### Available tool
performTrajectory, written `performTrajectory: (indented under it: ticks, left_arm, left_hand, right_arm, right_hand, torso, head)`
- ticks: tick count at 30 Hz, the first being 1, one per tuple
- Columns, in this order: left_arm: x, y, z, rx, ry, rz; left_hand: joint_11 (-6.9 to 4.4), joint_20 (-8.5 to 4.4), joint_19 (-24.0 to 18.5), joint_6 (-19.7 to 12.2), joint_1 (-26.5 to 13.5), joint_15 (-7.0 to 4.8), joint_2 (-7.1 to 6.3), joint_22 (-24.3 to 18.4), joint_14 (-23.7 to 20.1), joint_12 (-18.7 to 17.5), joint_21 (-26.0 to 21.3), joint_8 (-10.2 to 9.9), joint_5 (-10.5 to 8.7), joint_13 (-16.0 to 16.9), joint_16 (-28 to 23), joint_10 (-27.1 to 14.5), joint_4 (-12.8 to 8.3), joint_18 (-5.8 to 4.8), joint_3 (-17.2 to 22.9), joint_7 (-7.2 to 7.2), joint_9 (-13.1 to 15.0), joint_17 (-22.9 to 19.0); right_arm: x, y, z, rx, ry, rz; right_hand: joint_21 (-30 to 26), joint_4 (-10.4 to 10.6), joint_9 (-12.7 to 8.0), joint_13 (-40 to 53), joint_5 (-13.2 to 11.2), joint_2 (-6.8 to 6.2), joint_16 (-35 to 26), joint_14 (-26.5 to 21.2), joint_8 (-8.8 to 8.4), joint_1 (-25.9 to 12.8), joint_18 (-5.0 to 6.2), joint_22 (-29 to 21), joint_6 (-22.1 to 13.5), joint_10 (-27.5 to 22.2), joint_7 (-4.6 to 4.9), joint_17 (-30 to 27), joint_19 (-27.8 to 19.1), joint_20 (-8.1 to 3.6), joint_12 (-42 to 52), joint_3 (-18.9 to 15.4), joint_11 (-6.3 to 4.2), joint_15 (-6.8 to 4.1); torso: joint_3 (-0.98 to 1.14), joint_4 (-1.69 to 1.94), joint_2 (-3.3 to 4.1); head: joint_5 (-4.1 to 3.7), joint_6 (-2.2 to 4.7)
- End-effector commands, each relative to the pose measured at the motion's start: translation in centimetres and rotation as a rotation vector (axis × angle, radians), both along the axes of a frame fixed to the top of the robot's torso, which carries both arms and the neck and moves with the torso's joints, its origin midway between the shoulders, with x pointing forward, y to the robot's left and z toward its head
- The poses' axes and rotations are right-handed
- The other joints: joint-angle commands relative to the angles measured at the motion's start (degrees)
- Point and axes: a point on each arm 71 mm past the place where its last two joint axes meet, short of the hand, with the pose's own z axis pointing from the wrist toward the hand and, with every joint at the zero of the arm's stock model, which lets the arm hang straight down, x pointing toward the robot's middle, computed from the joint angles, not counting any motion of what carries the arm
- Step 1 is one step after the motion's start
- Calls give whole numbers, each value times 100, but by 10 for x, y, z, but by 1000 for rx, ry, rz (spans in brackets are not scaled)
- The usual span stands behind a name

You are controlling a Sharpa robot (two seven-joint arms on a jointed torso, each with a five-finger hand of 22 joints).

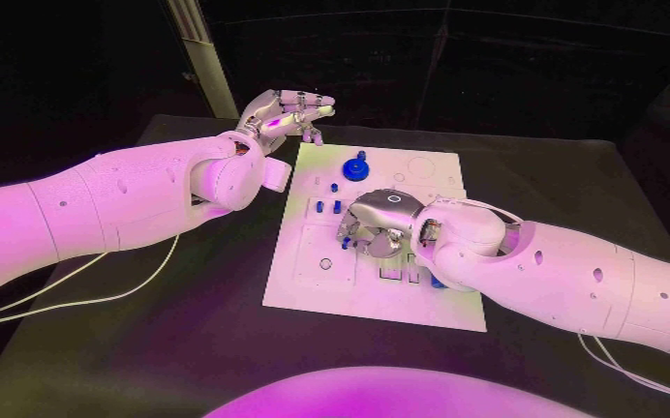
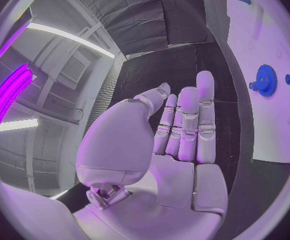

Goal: Assemble the parts on the task board

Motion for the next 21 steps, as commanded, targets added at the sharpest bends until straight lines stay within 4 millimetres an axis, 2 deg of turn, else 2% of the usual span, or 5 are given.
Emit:
performTrajectory:
  ticks: [1,7,14,21]
  left_arm:
    - [0,-1,2,-10,-4,-11]
    - [0,-1,2,-10,-3,-12]
    - [0,-1,2,-9,-3,-12]
    - [0,0,2,-9,-2,-12]
  left_hand:
    - [-4,21,-21,-46,24,-2,14,-11,-55,39,-28,35,25,-8,-30,-47,3,35,-36,-7,2,-8]
    - [-4,21,-21,-46,24,-2,14,-11,-55,39,-28,35,25,-8,-30,-47,3,35,-36,-7,2,-8]
    - [-3,21,-20,-47,28,-2,16,-13,-58,43,-30,39,25,-8,-32,-51,2,35,-38,-7,3,-16]
    - [-3,21,-20,-47,28,-2,17,-13,-59,43,-30,39,25,-8,-32,-52,2,35,-38,-7,3,-18]
  right_arm:
    - [-1,0,-3,-35,-2,8]
    - [-1,1,-2,-26,-10,12]
    - [-1,1,-1,-2,-14,17]
    - [-1,1,2,43,-26,14]
  right_hand:
    - [24,-6,-4,-2,32,-11,15,179,-20,-89,-93,-11,-26,-30,40,-8,28,12,-28,6,49,-5]
    - [14,35,-21,-13,133,-138,24,171,-45,-286,-88,-37,-145,-192,73,-19,1,38,-46,-105,92,30]
    - [-1,57,-23,-13,183,-206,18,159,-41,-389,-83,-64,-215,-347,95,-44,-23,65,-44,-192,126,58]
    - [-121,77,-38,-16,212,-318,-78,111,-55,-511,-50,-262,-463,-679,177,-192,-127,126,-33,-394,208,130]
  torso:
    - [-2,-4,0]
    - [-1,-4,-1]
    - [-1,3,-1]
    - [-1,-3,-3]
  head:
    - [-6,2]
    - [-10,-4]
    - [-17,-2]
    - [-21,6]
